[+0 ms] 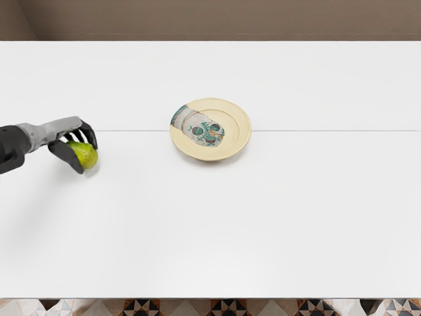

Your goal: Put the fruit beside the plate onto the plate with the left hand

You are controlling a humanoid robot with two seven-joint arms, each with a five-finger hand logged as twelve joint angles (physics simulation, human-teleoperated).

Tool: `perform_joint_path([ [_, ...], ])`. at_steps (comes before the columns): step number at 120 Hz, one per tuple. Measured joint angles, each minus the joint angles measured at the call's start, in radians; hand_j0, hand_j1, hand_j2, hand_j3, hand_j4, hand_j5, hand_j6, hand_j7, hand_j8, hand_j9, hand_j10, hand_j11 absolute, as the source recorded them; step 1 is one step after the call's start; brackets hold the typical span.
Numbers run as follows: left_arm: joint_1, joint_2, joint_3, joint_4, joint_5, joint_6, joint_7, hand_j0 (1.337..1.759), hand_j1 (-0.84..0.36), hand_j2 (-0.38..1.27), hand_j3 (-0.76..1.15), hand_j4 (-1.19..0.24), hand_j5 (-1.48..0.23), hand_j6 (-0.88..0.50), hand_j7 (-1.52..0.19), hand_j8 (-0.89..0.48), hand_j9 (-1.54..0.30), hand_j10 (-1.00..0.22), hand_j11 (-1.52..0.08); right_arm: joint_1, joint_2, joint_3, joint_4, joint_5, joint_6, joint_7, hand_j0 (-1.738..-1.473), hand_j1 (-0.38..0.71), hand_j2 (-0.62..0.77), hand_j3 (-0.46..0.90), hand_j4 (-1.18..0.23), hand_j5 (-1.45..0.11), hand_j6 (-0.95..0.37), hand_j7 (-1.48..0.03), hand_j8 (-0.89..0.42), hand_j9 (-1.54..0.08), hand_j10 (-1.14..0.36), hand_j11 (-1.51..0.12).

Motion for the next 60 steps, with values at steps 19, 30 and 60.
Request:
perform_joint_path([
  [19, -0.087, 0.0, -0.002, -0.001, -0.05, -0.064, 0.001, 1.655, -0.29, 0.49, 0.0, -0.7, -1.01, -0.35, -0.99, -0.35, -0.98, -0.5, -0.97, 0.0, 0.0, 0.001, 0.0, 0.0, 0.0, 0.001, -1.658, -0.31, -0.01, 0.0, -0.03, -0.04, -0.03, -0.04, -0.03, -0.04, -0.03, -0.04],
  [30, -0.139, 0.0, -0.002, 0.0, -0.1, -0.111, 0.003, 1.655, -0.31, 0.5, 0.0, -0.7, -1.03, -0.33, -1.01, -0.33, -1.0, -0.48, -0.98, 0.0, 0.0, 0.0, 0.0, 0.0, 0.0, 0.001, -1.658, -0.31, -0.01, 0.0, -0.03, -0.04, -0.03, -0.04, -0.03, -0.04, -0.03, -0.04],
  [60, -0.245, -0.014, -0.002, 0.001, -0.219, -0.202, 0.007, 1.655, -0.3, 0.55, 0.0, -0.71, -1.07, -0.35, -1.04, -0.34, -1.03, -0.51, -1.0, 0.0, 0.0, -0.001, 0.001, 0.0, 0.0, 0.001, -1.658, -0.31, -0.01, 0.0, -0.03, -0.04, -0.03, -0.04, -0.03, -0.04, -0.03, -0.04],
])
